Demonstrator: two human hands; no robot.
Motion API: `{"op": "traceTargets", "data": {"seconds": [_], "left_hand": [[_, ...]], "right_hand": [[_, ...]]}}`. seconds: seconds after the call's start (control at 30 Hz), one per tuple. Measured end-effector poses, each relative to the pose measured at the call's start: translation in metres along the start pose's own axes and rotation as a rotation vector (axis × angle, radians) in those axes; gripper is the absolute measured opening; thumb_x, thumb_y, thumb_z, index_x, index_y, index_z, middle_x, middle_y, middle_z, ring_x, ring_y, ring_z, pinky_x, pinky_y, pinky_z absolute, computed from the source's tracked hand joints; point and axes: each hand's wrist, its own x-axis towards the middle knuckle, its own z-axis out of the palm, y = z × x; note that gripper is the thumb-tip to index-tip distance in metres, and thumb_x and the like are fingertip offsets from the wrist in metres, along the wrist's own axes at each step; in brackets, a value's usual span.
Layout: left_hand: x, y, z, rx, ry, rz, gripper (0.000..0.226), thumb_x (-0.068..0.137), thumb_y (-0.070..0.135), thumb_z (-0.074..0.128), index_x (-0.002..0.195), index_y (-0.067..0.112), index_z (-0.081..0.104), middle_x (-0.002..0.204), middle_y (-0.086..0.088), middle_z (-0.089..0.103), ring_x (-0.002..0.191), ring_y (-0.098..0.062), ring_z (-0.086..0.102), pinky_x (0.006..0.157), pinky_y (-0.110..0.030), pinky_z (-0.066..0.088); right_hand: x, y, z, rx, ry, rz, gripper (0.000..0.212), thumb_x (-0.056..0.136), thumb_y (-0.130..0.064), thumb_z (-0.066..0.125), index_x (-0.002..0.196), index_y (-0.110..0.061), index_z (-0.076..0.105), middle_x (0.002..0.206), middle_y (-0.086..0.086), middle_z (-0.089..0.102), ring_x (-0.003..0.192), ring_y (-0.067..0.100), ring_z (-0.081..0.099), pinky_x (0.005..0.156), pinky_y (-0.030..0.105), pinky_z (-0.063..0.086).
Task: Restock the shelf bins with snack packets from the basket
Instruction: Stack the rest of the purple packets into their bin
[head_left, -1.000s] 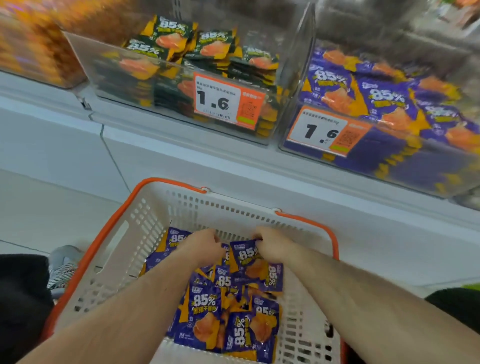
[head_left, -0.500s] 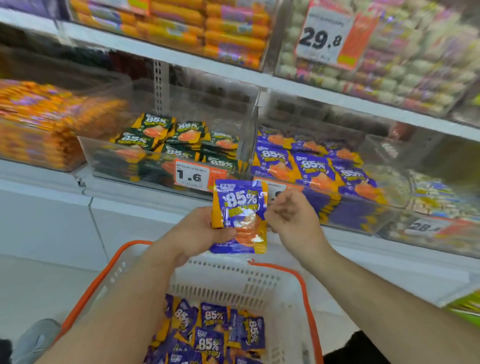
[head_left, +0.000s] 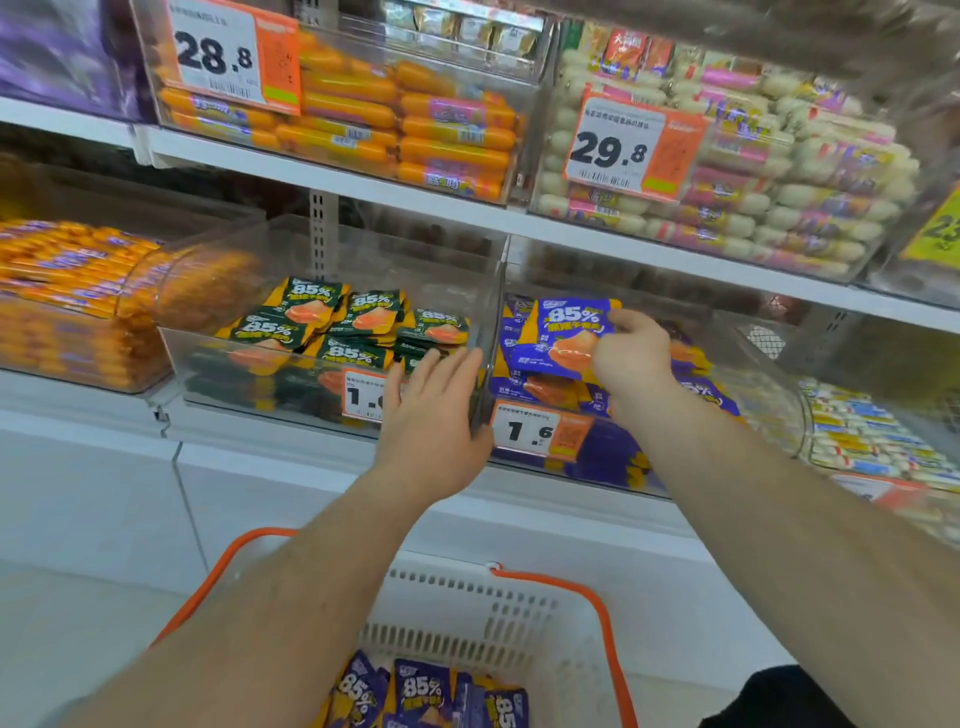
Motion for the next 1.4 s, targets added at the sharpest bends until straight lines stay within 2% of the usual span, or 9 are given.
{"op": "traceTargets", "data": {"seconds": [0.17, 0.33, 0.47, 0.67, 1.03, 1.17, 1.23, 1.3, 1.4], "left_hand": [[-0.005, -0.014, 0.028, 0.136, 0.126, 0.097, 0.07, 0.079, 0.034, 0.071, 0.143, 0.018, 0.046, 0.137, -0.002, 0.054, 0.137, -0.028, 0.038, 0.117, -0.051, 0.012], [-0.005, -0.014, 0.034, 0.133, 0.209, 0.109, 0.067, 0.075, 0.03, 0.074, 0.137, 0.015, 0.053, 0.128, -0.004, 0.059, 0.129, -0.03, 0.045, 0.114, -0.052, 0.021], [-0.006, -0.015, 0.034, 0.133, 0.202, 0.115, 0.069, 0.073, 0.029, 0.075, 0.136, 0.014, 0.052, 0.127, -0.005, 0.059, 0.129, -0.03, 0.043, 0.114, -0.054, 0.022], [-0.006, -0.014, 0.032, 0.134, 0.176, 0.104, 0.071, 0.075, 0.031, 0.073, 0.14, 0.015, 0.048, 0.131, -0.004, 0.056, 0.133, -0.029, 0.039, 0.116, -0.053, 0.018], [-0.007, -0.009, 0.025, 0.142, 0.111, 0.09, 0.073, 0.084, 0.034, 0.065, 0.149, 0.018, 0.034, 0.146, -0.002, 0.042, 0.143, -0.025, 0.024, 0.119, -0.047, 0.001], [-0.012, -0.01, 0.024, 0.108, 0.097, 0.065, 0.08, 0.085, 0.031, 0.063, 0.153, 0.018, 0.024, 0.161, -0.009, 0.012, 0.149, -0.029, 0.0, 0.119, -0.045, -0.005], [-0.028, -0.015, 0.031, 0.056, 0.206, 0.056, 0.079, 0.076, 0.023, 0.067, 0.148, 0.013, 0.036, 0.156, -0.016, 0.016, 0.146, -0.036, 0.008, 0.118, -0.052, 0.01], [-0.05, -0.027, 0.046, 0.025, 0.295, 0.082, 0.069, 0.07, 0.017, 0.067, 0.135, 0.008, 0.048, 0.143, -0.019, 0.032, 0.134, -0.039, 0.028, 0.106, -0.057, 0.03], [-0.089, -0.05, 0.074, -0.041, 0.106, -0.013, 0.051, 0.073, 0.011, 0.067, 0.123, 0.005, 0.057, 0.126, -0.017, 0.049, 0.117, -0.038, 0.046, 0.094, -0.054, 0.042]], "right_hand": [[0.003, 0.009, 0.026, -0.498, -0.195, -0.083, 0.043, 0.094, -0.009, 0.053, 0.136, -0.019, 0.055, 0.139, 0.011, 0.054, 0.12, 0.03, 0.053, 0.098, 0.042, 0.049], [-0.007, 0.018, 0.03, -0.81, -0.234, -0.175, 0.041, 0.096, -0.036, 0.052, 0.137, -0.037, 0.052, 0.148, 0.01, 0.039, 0.129, 0.032, 0.044, 0.101, 0.046, 0.046], [-0.018, 0.013, 0.024, -1.049, -0.313, -0.176, 0.048, 0.097, -0.052, 0.043, 0.144, -0.046, 0.036, 0.155, 0.011, 0.026, 0.142, 0.036, 0.02, 0.114, 0.052, 0.024], [-0.018, 0.009, 0.014, -1.135, -0.449, -0.142, 0.053, 0.097, -0.061, 0.034, 0.147, -0.053, 0.019, 0.16, 0.01, 0.016, 0.146, 0.038, 0.008, 0.115, 0.057, 0.013], [-0.02, 0.009, 0.014, -1.03, -0.418, -0.146, 0.062, 0.085, -0.071, 0.048, 0.142, -0.054, 0.033, 0.16, 0.005, 0.014, 0.146, 0.033, 0.012, 0.115, 0.055, 0.019], [-0.023, 0.006, 0.008, -0.972, -0.441, -0.12, 0.064, 0.086, -0.068, 0.052, 0.144, -0.052, 0.032, 0.162, 0.004, 0.013, 0.147, 0.032, 0.01, 0.117, 0.054, 0.017], [-0.029, 0.013, 0.008, -1.008, -0.312, -0.257, 0.06, 0.086, -0.063, 0.055, 0.142, -0.047, 0.041, 0.161, 0.006, 0.017, 0.145, 0.034, 0.015, 0.115, 0.051, 0.019], [-0.042, 0.028, 0.014, -0.856, -0.028, -0.696, 0.043, 0.083, -0.043, 0.063, 0.124, -0.028, 0.064, 0.143, 0.014, 0.044, 0.127, 0.037, 0.039, 0.102, 0.048, 0.033], [-0.078, 0.065, 0.037, -0.495, 0.021, -1.145, 0.014, 0.072, -0.016, 0.062, 0.082, -0.008, 0.066, 0.091, 0.013, 0.058, 0.084, 0.033, 0.053, 0.074, 0.039, 0.039]]}}
